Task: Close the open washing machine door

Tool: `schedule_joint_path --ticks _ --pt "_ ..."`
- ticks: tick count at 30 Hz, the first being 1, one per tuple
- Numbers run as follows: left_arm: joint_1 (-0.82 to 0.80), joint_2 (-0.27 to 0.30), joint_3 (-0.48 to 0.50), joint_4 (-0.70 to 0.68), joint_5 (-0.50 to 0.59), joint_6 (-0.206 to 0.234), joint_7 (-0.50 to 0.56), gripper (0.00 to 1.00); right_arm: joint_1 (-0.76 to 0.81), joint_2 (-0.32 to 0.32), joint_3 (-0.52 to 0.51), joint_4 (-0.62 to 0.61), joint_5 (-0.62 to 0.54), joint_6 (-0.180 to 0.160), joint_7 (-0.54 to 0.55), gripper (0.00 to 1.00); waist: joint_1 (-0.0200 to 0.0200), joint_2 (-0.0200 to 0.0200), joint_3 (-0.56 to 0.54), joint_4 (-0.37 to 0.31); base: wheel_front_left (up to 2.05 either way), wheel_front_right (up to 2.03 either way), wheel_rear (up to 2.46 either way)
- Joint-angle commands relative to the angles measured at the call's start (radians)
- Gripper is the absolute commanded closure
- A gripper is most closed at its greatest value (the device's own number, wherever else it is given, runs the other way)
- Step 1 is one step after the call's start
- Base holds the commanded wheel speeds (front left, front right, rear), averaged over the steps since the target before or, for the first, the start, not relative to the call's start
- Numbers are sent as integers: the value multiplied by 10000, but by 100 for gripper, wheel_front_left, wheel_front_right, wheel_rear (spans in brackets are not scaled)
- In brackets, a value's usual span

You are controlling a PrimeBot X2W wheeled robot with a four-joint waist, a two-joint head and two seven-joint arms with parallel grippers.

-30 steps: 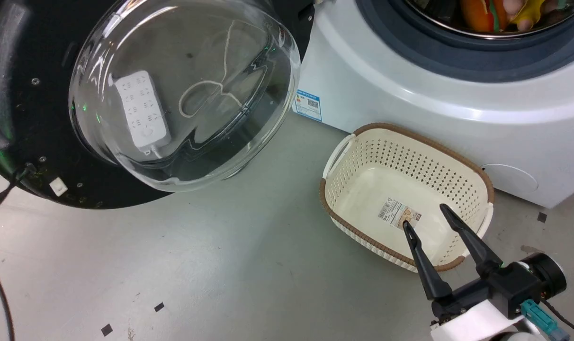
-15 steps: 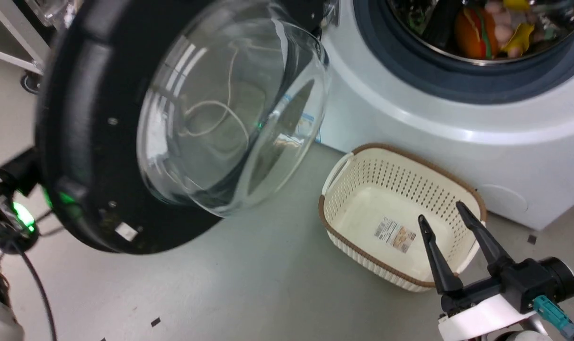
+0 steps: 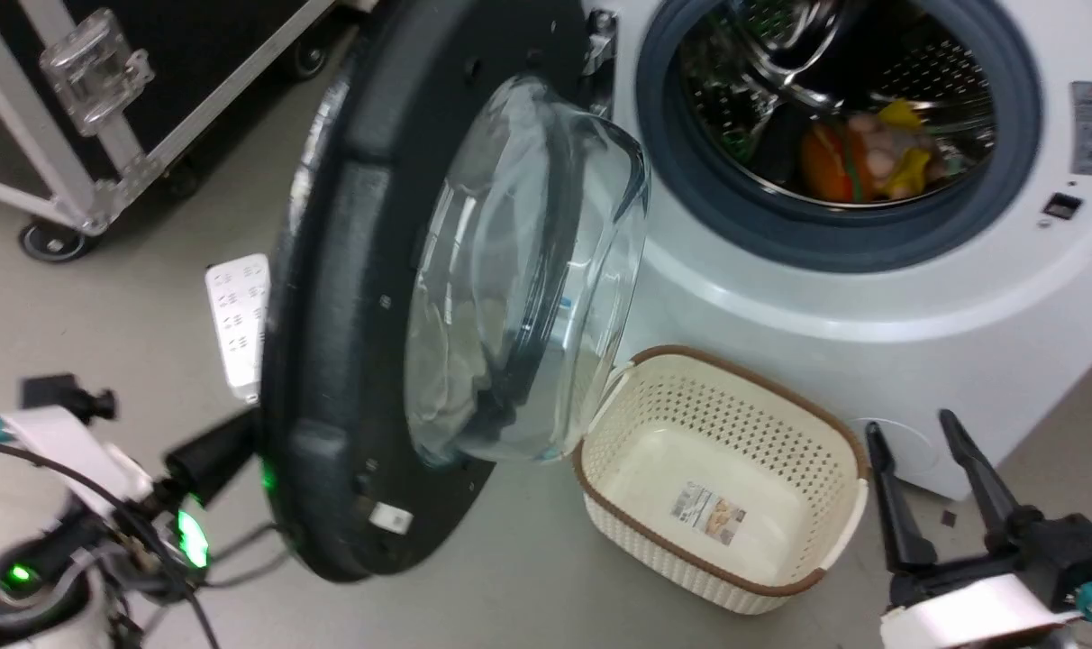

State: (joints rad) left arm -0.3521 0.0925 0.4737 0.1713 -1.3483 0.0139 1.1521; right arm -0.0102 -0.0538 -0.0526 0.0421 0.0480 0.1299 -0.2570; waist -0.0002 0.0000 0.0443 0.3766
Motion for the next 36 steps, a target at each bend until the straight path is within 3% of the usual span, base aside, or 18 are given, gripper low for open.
schedule_joint_path --ticks 1,10,14,18,19,20,21,23,27,36 --pt "394 -197 -272 -223 -58 9 44 100 159 30 -153 54 130 8 -47 0 2 0 -186 -238 0 0 0" --pt "2050 -417 -2185 -857 -1722 -64 -888 100 279 34 -519 157 248 8 -47 0 2 0 -346 -1253 0 0 0" --pt "2660 -420 -4032 -977 -2867 -468 -2354 100 243 34 -544 86 75 8 -47 0 2 0 -156 -2058 0 0 0" --pt "2650 -421 -4947 -878 -3248 -754 -3485 100 168 34 -486 38 13 8 -47 0 2 0 38 -2619 0 0 0" --pt "2457 -421 -5463 -676 -3425 -905 -4362 100 94 35 -423 4 7 8 -47 0 2 0 214 -3040 0 0 0" --pt "2457 -421 -5463 -676 -3425 -905 -4362 100 94 35 -423 4 7 8 -47 0 2 0 214 -3040 0 0 0" --pt "2149 -421 -5977 -350 -3554 -1011 -5228 100 17 35 -386 -28 23 8 -47 0 2 0 407 -3452 0 0 0" --pt "1964 -421 -6251 -190 -3673 -1079 -5600 100 -11 35 -365 -41 35 8 -47 0 2 0 505 -3664 0 0 0" --pt "706 -422 -7379 606 -4493 -1343 -7563 100 -201 35 -194 -67 124 8 -47 0 2 0 1120 -4774 0 0 0" --pt "-1615 -422 -8330 1666 -5116 -1440 -10127 100 -574 35 -110 -4 438 8 -47 0 2 0 2027 -6309 0 0 0"
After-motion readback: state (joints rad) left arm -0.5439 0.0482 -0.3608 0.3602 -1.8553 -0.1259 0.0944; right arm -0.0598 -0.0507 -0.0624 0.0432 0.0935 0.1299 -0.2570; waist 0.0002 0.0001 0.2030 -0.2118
